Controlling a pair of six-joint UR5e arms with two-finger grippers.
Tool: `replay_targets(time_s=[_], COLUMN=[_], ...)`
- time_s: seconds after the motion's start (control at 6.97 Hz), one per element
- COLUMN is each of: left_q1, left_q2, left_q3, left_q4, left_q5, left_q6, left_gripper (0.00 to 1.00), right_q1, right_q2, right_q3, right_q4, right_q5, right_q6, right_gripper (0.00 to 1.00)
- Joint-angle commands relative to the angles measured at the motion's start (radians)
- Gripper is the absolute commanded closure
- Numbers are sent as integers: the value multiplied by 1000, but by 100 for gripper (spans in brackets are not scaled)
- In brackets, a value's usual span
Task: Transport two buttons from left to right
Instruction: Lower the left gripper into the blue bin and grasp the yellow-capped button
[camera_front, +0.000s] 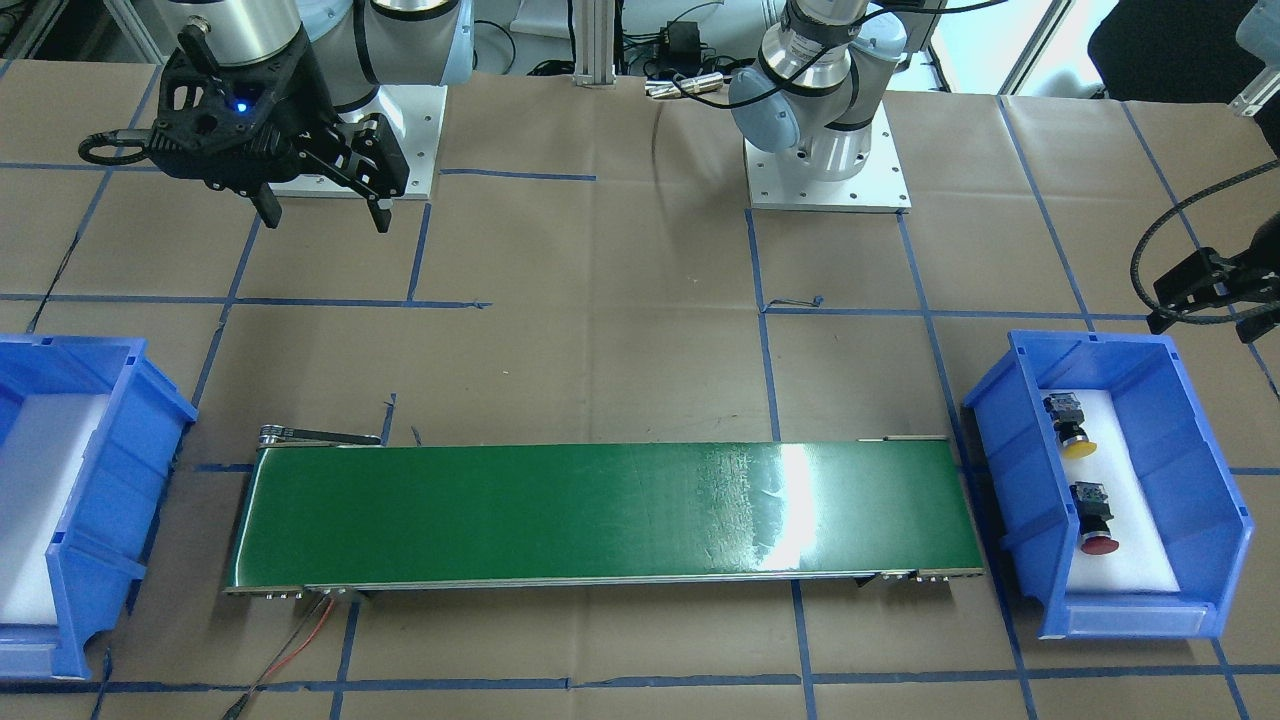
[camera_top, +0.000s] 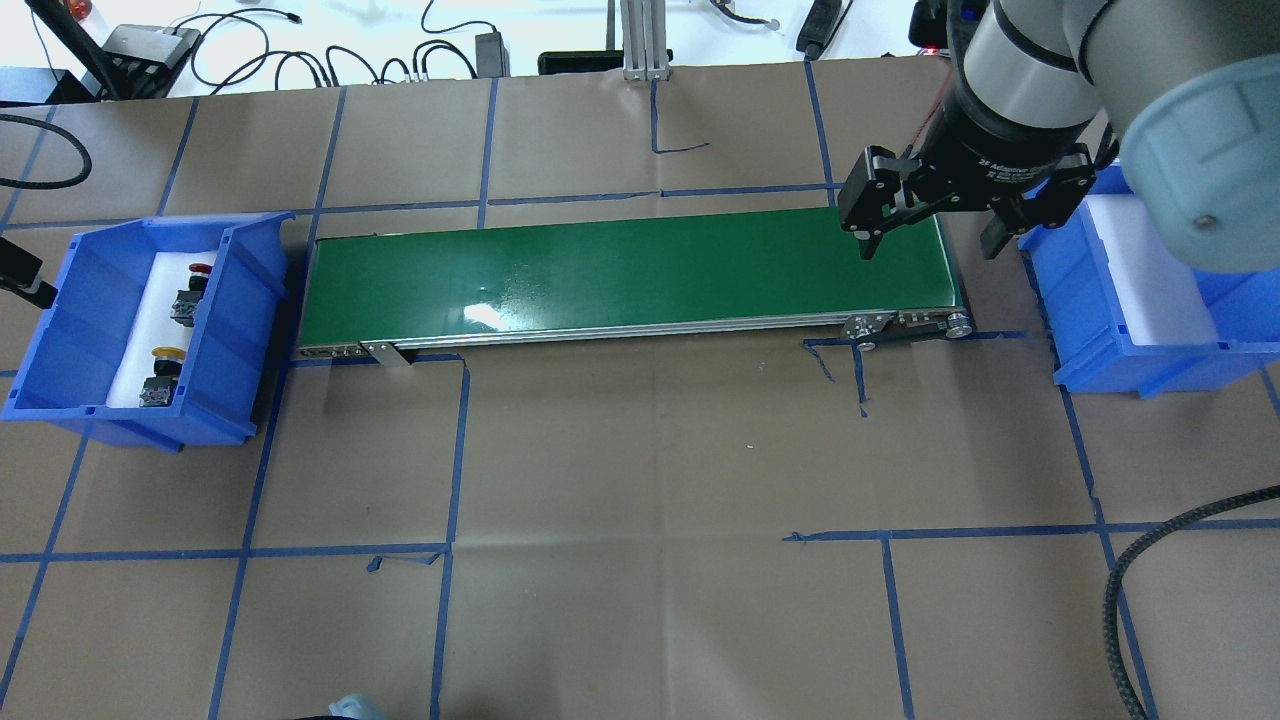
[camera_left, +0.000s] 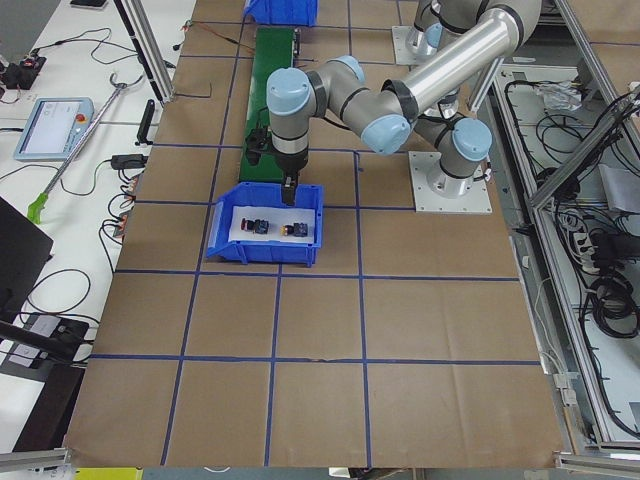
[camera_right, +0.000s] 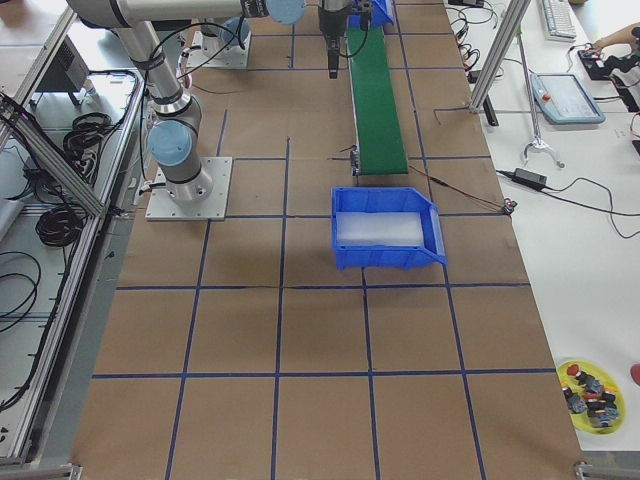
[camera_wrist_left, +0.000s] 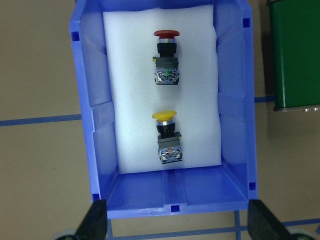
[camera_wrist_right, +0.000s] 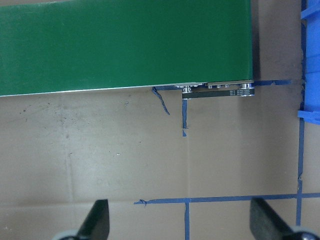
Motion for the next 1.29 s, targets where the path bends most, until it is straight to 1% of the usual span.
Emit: replay_targets(time_s=[0.0, 0.14, 0.43, 0.86, 1.15], left_q1=[5, 5, 3, 3, 3], left_q2=[-15, -19, -80, -143, -170], left_q3=[-84, -115, -169, -187, -262], left_q4=[103, 143, 246, 316, 437], left_q5=[-7, -23, -27, -45, -45], left_q6=[2, 3, 2, 2, 2], left_gripper=[0, 0, 0, 0, 0], right_q1=[0, 0, 0, 0, 0], right_q2=[2, 2, 0, 0, -1], right_q3=[0, 0, 11, 12, 12], right_q4=[-1, -4, -11, -16, -13], right_q5=[1, 1, 1, 2, -1], right_q6=[0, -2, -2, 0, 0], right_gripper=[0, 0, 0, 0, 0])
